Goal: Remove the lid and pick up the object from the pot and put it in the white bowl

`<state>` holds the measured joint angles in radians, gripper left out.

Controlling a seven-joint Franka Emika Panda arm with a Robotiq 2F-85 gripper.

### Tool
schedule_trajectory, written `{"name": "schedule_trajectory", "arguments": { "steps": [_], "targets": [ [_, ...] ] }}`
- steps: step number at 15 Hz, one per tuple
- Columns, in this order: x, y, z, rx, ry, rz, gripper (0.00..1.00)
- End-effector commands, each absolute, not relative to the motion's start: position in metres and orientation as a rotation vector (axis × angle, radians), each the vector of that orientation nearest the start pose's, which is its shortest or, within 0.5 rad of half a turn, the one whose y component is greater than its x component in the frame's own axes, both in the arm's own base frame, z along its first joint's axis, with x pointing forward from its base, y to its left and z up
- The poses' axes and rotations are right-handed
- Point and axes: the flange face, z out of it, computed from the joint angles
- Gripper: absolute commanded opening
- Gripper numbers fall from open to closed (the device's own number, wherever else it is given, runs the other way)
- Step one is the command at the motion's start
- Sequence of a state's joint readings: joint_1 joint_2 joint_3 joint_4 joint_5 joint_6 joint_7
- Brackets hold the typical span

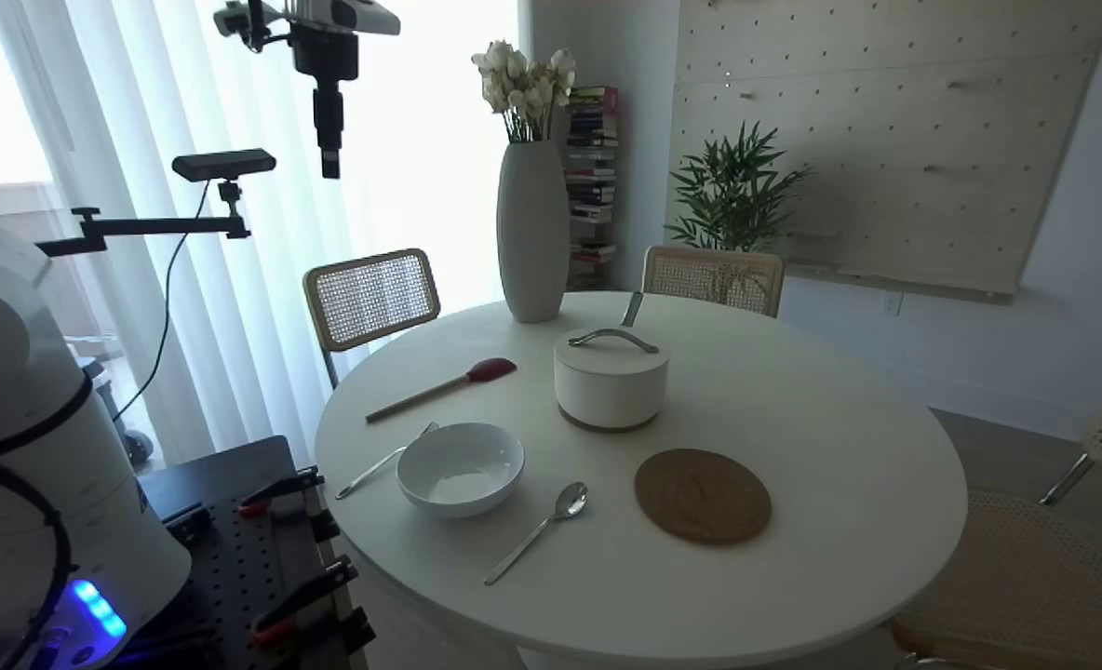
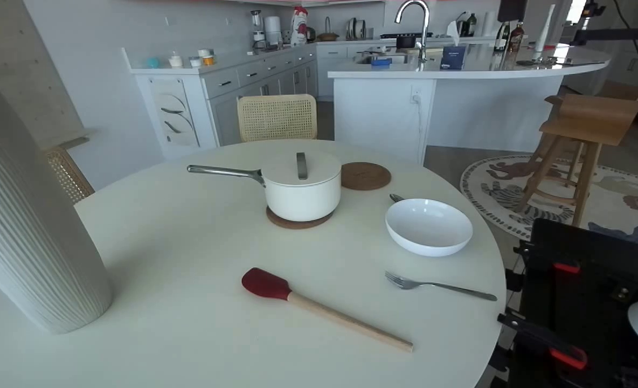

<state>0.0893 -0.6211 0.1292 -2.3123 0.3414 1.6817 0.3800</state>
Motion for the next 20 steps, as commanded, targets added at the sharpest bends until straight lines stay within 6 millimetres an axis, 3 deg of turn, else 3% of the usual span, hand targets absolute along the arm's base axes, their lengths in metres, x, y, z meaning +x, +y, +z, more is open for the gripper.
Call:
{"name": "schedule_trajectory", "arguments": {
  "steps": [1,5,8,11,17,20],
  "targets": [
    [0.373,0.144,0.576,-2.799,0.596,0.064,1.00],
    [0.402,0.166,0.580,-2.733,0.874,-0.037,1.00],
    [0.426,0.159,0.577,-2.701,0.998,-0.060,1.00],
    [0.451,0.128,0.569,-2.690,1.085,-0.035,1.00],
    [0.512,0.042,0.555,-2.686,1.175,-0.019,1.00],
    [0.539,0.017,0.546,-2.725,1.169,-0.038,1.00]
  ]
}}
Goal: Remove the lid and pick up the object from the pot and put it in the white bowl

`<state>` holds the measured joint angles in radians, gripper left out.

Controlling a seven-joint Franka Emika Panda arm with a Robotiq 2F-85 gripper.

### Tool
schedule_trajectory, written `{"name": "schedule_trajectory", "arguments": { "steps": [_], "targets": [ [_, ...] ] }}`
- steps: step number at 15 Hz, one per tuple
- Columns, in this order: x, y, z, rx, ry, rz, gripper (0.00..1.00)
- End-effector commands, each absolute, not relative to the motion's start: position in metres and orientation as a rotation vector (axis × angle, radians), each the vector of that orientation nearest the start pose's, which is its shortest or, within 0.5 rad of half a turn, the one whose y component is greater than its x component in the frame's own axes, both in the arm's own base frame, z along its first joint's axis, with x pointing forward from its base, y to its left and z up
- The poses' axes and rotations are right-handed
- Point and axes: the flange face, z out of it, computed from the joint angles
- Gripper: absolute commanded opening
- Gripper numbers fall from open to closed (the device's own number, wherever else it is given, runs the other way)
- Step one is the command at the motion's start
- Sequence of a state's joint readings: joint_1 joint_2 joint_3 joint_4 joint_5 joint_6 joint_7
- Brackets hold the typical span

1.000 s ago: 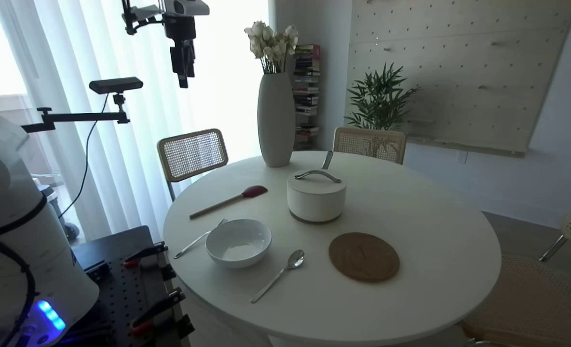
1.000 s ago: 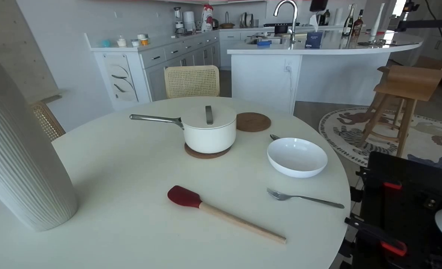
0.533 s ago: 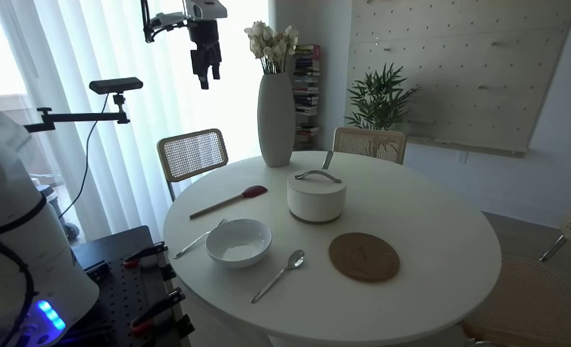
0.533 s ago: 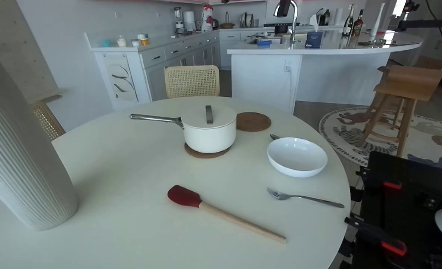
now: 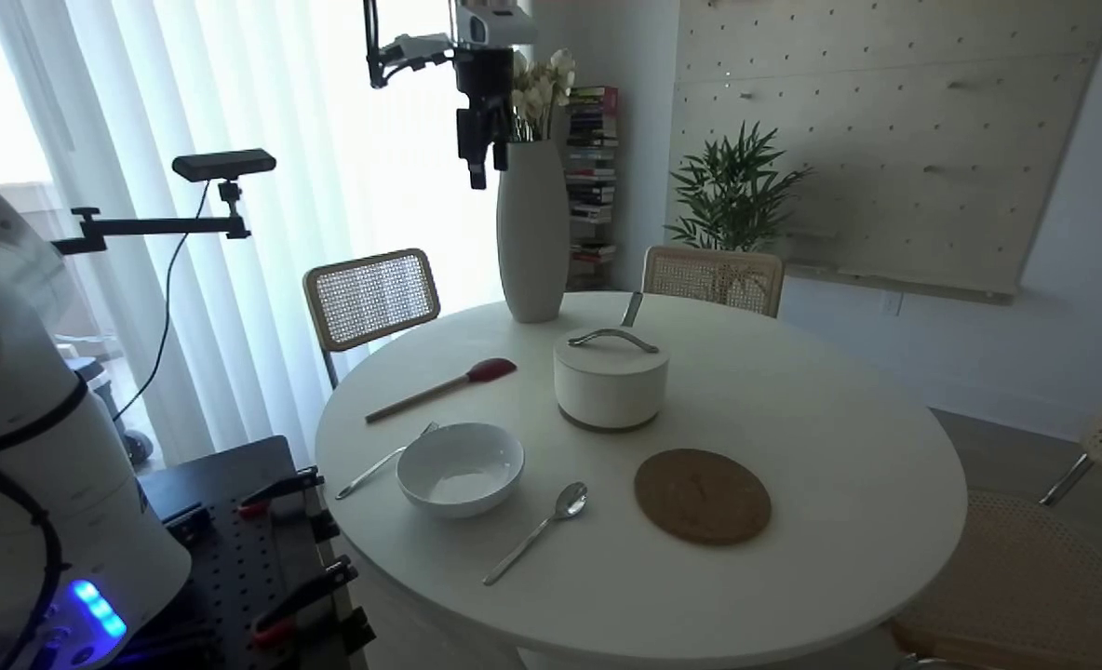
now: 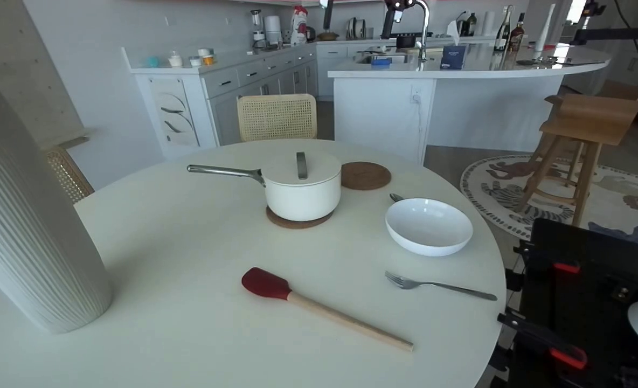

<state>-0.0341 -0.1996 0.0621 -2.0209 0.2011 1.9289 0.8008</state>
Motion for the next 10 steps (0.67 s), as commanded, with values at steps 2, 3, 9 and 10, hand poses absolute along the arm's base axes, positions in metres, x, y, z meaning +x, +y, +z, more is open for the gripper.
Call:
{"name": "schedule_trajectory", "arguments": {
  "steps": [2,3,9,10],
  "targets": [
    [0.556,0.009,0.538,-2.756,1.144,-0.045,1.00],
    [0.565,0.007,0.535,-2.771,1.140,-0.052,1.00],
    [0.608,0.005,0.515,-2.862,1.105,-0.122,1.00],
    [0.615,0.006,0.512,-2.872,1.095,-0.133,1.00]
  ]
}}
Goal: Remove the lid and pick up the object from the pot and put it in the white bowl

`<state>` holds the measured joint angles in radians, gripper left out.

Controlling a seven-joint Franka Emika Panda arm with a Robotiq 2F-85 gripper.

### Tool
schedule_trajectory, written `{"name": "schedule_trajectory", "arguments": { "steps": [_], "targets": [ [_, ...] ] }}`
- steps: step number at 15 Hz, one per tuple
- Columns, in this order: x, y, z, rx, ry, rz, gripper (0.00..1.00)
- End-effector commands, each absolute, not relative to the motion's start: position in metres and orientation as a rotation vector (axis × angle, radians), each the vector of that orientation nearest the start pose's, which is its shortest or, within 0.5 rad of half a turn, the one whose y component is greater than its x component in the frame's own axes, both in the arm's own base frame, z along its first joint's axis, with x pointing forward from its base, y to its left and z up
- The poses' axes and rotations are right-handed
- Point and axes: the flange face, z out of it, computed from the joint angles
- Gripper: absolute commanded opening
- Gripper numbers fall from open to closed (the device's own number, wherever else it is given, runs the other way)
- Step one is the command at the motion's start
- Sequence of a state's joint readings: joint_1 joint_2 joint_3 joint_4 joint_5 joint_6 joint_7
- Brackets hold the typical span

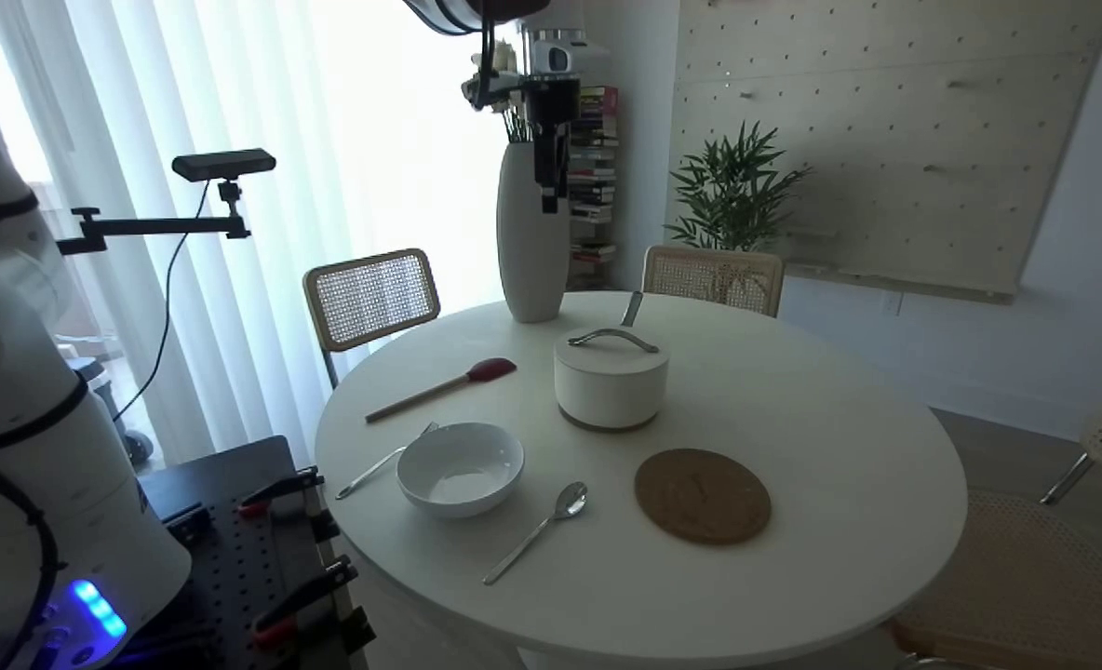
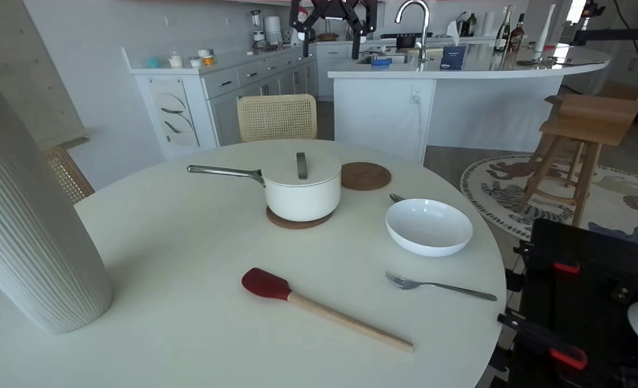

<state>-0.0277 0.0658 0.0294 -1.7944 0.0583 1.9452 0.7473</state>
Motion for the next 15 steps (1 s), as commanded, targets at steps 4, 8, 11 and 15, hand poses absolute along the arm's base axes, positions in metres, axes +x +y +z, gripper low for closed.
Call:
{"name": "schedule_trajectory", "arguments": {
  "steps": [4,8,11,15],
  "targets": [
    [0.637,0.012,0.501,-2.886,1.057,-0.218,1.00],
    [0.654,0.017,0.481,-2.913,1.022,-0.256,1.00],
    [0.660,0.018,0.462,-2.923,1.027,-0.225,1.00],
    [0.665,0.013,0.435,-2.931,1.047,-0.162,1.00]
  ]
}}
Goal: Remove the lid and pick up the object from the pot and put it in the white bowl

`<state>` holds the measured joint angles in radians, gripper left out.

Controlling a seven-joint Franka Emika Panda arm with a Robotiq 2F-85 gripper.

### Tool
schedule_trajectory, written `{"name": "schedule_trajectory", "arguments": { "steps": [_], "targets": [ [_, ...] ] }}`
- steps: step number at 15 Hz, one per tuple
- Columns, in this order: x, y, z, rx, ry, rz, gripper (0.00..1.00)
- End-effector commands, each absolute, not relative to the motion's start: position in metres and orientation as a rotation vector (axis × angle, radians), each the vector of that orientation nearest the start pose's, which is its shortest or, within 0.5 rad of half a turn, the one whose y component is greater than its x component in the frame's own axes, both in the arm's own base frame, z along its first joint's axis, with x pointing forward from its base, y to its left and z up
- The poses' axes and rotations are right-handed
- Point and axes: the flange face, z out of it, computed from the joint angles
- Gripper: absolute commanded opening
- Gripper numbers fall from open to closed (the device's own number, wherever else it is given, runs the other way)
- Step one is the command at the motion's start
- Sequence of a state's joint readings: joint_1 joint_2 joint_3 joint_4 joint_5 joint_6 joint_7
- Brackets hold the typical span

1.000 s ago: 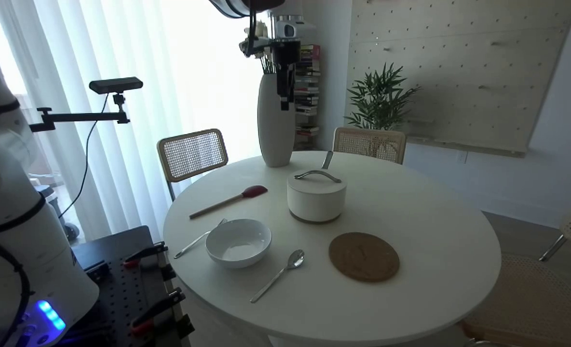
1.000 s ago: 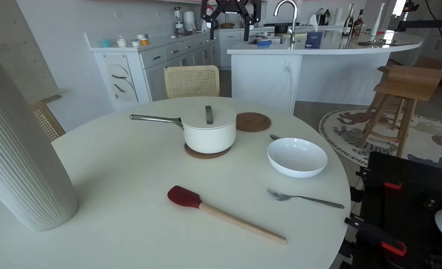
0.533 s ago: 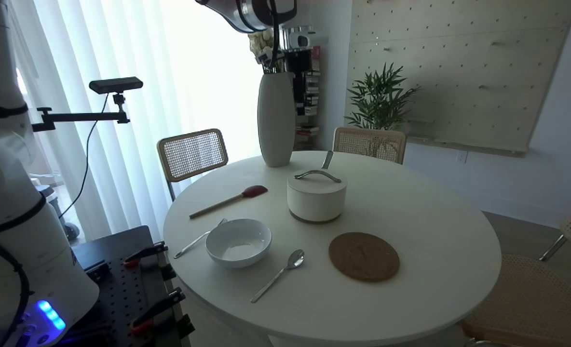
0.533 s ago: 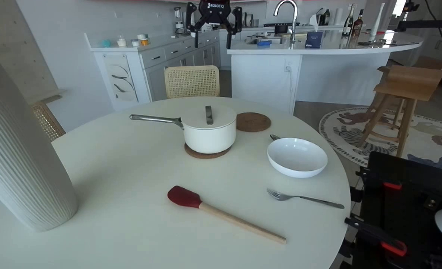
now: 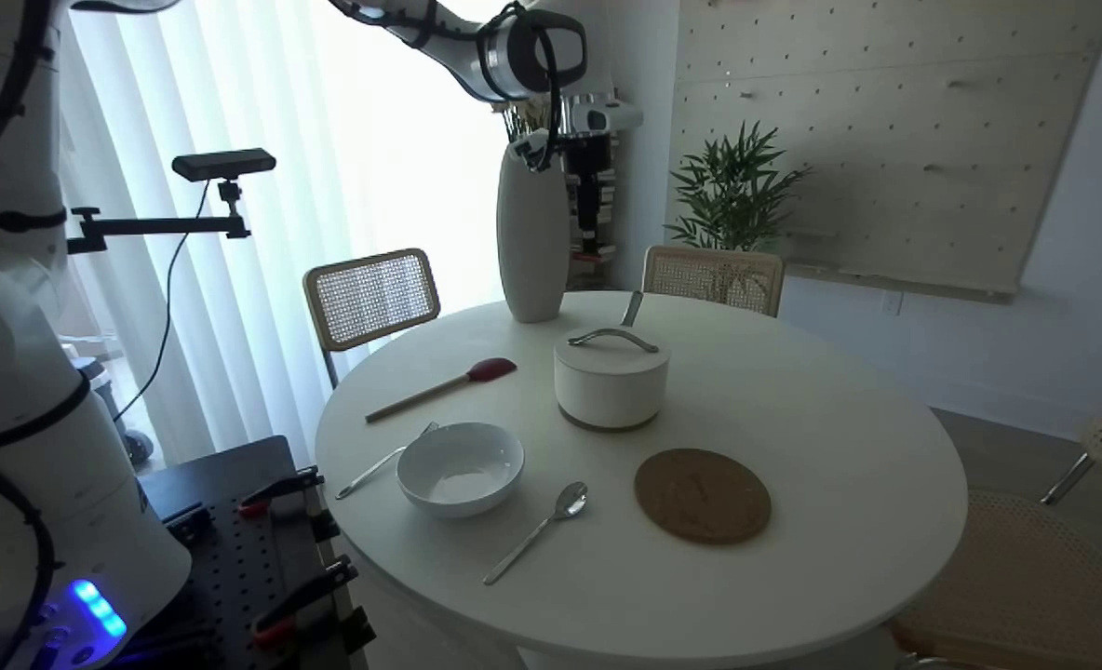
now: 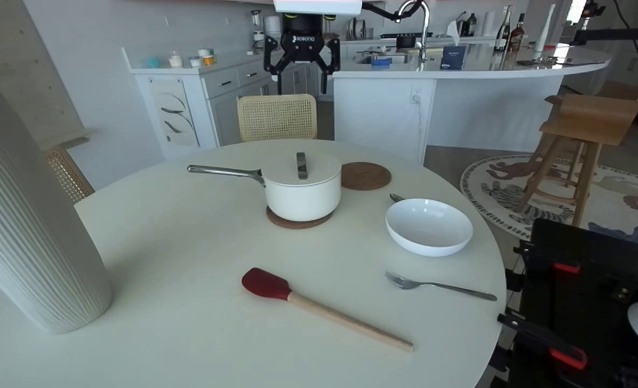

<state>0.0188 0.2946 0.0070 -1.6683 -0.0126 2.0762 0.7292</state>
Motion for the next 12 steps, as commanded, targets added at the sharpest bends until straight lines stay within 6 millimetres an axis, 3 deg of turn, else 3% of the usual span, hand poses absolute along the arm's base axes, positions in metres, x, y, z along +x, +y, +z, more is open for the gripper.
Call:
{"name": "schedule_trajectory", "arguments": {
  "steps": [1,12],
  "targets": [
    [0.666,0.011,0.429,-2.933,1.052,-0.149,1.00],
    [0.692,0.004,0.375,-2.968,1.064,-0.079,1.00]
  ]
}}
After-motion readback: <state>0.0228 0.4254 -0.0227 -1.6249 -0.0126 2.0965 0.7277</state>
